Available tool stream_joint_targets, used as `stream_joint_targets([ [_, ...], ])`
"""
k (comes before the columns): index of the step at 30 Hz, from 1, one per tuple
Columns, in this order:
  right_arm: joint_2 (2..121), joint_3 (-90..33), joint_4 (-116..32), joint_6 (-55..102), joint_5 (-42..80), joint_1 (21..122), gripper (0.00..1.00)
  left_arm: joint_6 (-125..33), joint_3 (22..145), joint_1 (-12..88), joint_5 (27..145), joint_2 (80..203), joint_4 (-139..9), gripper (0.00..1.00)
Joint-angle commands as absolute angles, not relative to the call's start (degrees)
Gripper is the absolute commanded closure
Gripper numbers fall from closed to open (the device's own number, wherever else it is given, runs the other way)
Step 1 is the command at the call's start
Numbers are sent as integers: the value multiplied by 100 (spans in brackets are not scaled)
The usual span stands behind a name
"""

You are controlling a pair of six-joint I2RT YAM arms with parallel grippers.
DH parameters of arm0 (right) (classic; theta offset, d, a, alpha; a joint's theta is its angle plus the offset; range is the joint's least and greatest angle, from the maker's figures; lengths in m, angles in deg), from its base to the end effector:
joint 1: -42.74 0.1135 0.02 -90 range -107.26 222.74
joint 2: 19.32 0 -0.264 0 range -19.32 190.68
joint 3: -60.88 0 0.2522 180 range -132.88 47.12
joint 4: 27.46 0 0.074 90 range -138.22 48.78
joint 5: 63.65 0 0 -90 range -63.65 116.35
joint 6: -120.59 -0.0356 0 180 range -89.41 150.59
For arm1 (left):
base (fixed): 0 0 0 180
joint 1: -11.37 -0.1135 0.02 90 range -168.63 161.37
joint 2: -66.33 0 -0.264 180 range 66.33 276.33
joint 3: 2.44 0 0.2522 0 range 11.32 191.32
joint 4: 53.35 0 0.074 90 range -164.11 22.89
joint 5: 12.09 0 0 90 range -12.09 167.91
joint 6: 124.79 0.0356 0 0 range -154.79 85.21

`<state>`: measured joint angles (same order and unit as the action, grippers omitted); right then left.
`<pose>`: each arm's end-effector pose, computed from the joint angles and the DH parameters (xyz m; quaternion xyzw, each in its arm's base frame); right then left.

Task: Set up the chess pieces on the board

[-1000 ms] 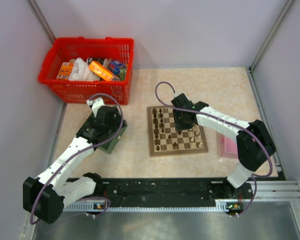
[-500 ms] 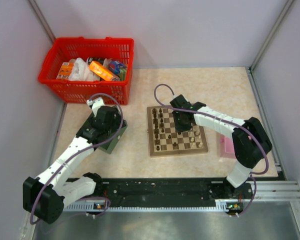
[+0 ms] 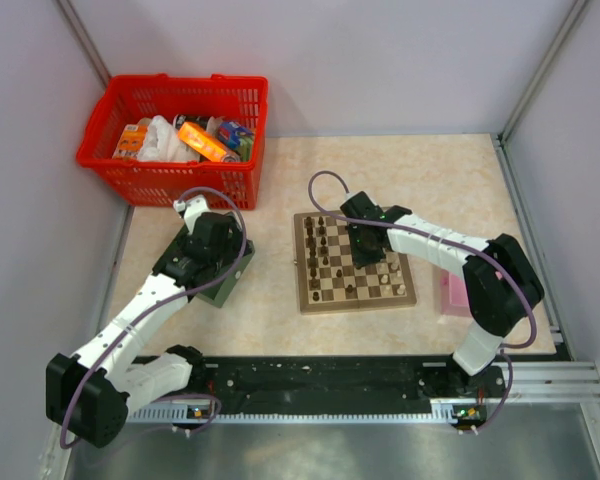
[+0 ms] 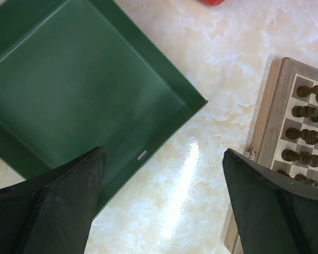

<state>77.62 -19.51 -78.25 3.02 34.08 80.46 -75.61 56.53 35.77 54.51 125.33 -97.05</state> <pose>0.2685 0.2016 0.2029 -0.0733 0.9756 0.0501 0.2007 0.2001 -0.0752 0.2659 -0.2074 0.8799 -0.0503 0.4246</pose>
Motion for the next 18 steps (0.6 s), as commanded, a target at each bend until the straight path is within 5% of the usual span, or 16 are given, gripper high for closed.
stream_joint_targets([
  [1,7640,-2073,-7752,387,3400,8036,83,-7610,5632,3545,5427,12425,-9497,4],
  [18,7736,-2952,-7927,448,3400,8783,85,-7663,5562,3554,5374,12319,-9506,4],
])
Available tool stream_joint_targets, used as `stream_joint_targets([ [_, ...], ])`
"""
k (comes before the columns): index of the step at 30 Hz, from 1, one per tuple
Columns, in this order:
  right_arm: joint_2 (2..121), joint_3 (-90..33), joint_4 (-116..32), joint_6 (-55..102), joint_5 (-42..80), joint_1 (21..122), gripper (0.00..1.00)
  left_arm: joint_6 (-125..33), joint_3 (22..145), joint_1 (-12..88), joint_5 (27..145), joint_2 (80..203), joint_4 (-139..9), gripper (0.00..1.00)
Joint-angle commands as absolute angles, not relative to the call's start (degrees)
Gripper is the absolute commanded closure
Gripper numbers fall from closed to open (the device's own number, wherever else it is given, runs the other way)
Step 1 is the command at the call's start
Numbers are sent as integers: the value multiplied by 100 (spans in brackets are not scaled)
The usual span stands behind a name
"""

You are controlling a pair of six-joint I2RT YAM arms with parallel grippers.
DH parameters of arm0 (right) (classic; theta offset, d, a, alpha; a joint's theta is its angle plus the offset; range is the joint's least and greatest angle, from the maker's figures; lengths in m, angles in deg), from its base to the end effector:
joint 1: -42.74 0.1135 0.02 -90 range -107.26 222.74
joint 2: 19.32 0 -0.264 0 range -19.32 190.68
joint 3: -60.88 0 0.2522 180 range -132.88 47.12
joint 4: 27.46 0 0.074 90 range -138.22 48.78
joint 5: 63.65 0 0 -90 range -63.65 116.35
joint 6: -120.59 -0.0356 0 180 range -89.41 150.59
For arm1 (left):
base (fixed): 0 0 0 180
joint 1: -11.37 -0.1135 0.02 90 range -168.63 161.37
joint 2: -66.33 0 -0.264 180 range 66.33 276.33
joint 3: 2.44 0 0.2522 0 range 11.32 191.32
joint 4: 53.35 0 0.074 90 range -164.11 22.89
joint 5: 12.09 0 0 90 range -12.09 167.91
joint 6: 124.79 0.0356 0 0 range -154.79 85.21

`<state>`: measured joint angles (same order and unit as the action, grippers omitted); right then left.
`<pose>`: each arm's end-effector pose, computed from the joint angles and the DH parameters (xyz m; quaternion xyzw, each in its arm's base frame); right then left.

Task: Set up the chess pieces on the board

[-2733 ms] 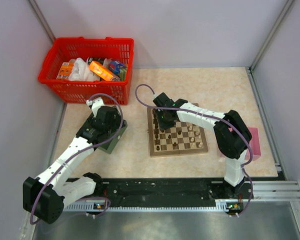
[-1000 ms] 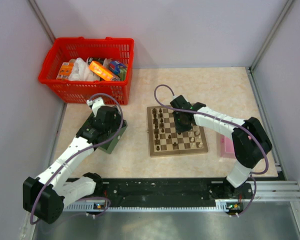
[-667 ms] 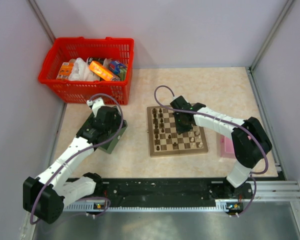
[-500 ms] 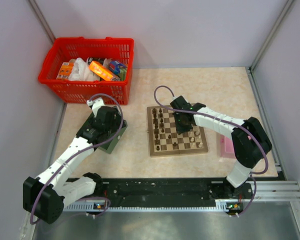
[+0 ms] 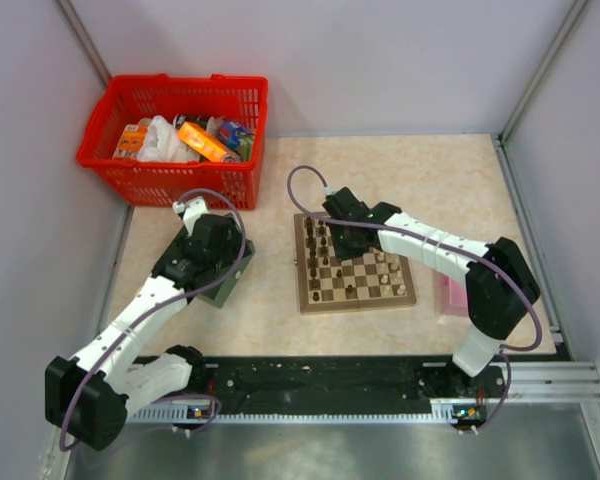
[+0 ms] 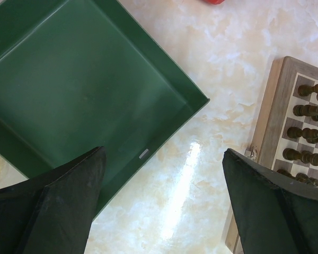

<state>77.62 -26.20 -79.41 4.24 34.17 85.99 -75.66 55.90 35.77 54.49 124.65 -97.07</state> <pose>0.2597 0.2377 0.2361 -0.1258 0.9596 0.0844 0.2373 0.1977 -0.0741 0.2646 -0.2079 0.8796 -0.0504 0.4248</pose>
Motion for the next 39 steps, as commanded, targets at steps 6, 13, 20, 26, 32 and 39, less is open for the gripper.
stream_joint_targets([
  [6,7780,-3014,-7927,440,3330,8836,85,-7602,5684,3554,5366,12433,-9532,4],
  [13,7788,-3119,-7927,545,3303,8845,84,-7628,5632,3554,5321,12372,-9541,4],
  [20,7788,-3146,-7919,536,3216,8845,84,-7619,5650,3554,5339,12328,-9568,2],
  [26,7815,-3146,-7901,501,3145,8845,84,-7628,5588,3554,5330,12258,-9542,1],
  [32,7885,-3111,-7831,396,3084,8976,84,-7610,5597,3554,5339,12319,-9533,1],
  [39,8069,-3084,-7839,352,3066,9099,84,-7672,5614,3554,5383,12381,-9497,1],
])
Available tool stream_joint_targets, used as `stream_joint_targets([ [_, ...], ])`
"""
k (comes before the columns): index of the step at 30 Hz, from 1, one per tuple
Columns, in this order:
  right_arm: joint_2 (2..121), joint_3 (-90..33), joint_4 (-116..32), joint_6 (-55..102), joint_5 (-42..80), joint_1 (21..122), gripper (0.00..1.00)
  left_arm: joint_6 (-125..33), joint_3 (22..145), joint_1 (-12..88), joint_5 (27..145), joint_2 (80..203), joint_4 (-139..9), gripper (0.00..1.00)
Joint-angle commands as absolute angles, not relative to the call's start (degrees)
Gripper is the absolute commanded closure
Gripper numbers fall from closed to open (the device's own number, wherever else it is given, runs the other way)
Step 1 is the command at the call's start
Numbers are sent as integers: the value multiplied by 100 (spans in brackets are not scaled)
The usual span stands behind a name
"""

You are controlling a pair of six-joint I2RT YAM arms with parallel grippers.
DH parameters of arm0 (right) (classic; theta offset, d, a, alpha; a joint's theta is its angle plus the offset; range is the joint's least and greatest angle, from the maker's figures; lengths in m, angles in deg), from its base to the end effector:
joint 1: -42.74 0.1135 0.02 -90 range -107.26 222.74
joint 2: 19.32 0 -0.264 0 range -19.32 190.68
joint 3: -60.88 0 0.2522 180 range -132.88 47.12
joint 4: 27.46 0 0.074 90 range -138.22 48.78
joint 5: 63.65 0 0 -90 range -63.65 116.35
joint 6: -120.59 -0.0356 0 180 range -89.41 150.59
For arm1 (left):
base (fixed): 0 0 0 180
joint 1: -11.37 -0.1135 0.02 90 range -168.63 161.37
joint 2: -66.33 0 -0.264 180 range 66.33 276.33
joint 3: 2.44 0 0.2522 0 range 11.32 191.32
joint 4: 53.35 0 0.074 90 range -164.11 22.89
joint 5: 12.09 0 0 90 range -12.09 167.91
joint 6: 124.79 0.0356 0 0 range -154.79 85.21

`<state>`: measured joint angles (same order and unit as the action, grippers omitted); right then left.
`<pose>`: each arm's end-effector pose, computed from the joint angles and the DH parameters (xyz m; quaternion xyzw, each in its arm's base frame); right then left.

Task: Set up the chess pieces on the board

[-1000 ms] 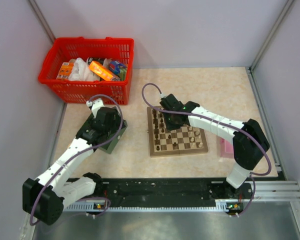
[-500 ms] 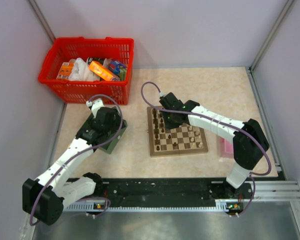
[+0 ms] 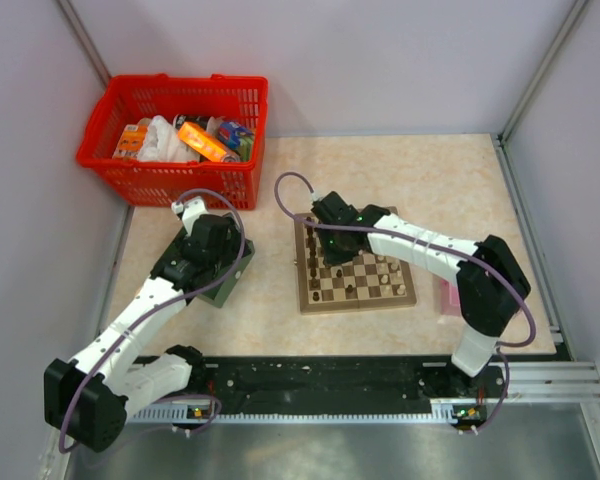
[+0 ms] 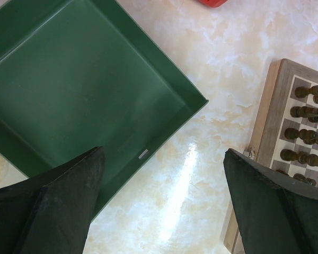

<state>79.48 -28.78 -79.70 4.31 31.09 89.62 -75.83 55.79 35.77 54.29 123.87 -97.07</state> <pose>0.2495 0.2621 0.2382 -0.1630 0.9544 0.1150 0.2222 0.1957 -0.0731 0.2665 -0.2106 0.8765 -0.0529 0.4296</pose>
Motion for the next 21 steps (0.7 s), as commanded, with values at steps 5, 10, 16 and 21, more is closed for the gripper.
stream_joint_targets([
  [5,8175,-3023,-7796,352,3118,9179,84,-7637,5641,3554,5304,12381,-9568,1],
  [10,8254,-2935,-7699,290,3128,9179,84,-7610,5623,3554,5269,12355,-9594,1],
  [16,8368,-2943,-7681,290,3224,9179,83,-7645,5597,3554,5242,12328,-9629,1],
  [21,8430,-2908,-7646,299,3224,9179,83,-7654,5597,3554,5234,12311,-9647,1],
])
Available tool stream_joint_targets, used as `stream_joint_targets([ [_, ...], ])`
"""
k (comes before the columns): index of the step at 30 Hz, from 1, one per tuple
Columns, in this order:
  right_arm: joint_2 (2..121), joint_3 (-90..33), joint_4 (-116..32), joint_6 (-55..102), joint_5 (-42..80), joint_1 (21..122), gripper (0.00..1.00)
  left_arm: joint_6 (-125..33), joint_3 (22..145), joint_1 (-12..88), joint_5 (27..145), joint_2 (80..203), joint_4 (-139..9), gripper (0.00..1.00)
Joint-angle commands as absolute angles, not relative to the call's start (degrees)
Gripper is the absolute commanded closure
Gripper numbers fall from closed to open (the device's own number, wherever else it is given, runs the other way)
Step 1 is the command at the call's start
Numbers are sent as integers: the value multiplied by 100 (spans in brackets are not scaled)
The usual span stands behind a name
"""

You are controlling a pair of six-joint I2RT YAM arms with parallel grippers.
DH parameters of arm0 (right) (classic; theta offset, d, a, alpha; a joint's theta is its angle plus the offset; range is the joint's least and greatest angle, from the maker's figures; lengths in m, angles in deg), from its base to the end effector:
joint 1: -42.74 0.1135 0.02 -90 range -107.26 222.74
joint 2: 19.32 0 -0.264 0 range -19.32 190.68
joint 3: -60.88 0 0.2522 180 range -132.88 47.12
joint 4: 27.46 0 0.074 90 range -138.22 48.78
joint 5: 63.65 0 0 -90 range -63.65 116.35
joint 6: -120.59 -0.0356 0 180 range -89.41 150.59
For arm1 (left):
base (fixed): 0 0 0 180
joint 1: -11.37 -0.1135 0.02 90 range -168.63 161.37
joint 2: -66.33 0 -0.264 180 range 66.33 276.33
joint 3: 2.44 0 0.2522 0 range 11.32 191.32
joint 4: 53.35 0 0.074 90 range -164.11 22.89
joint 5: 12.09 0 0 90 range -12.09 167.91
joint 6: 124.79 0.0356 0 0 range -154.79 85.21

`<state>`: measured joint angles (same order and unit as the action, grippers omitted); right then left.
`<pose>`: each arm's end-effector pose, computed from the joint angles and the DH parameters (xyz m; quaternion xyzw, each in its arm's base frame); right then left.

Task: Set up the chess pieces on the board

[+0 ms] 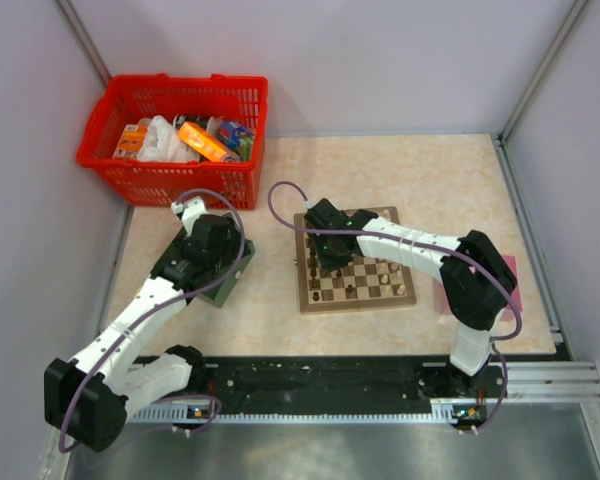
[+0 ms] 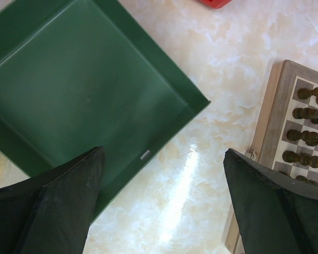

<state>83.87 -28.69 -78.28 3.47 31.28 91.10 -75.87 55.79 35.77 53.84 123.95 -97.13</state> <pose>0.2498 0.2764 0.2124 -0.1702 0.9594 0.1021 0.2004 0.1959 -0.0729 0.2663 -0.2122 0.8760 -0.0493 0.4304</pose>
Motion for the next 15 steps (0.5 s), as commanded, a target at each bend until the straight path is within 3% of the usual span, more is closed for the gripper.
stream_joint_targets([
  [1,8439,-2917,-7637,308,3242,9187,83,-7645,5588,3554,5225,12311,-9656,1],
  [15,8527,-2908,-7611,317,3304,9187,82,-7654,5588,3554,5234,12319,-9656,1],
])
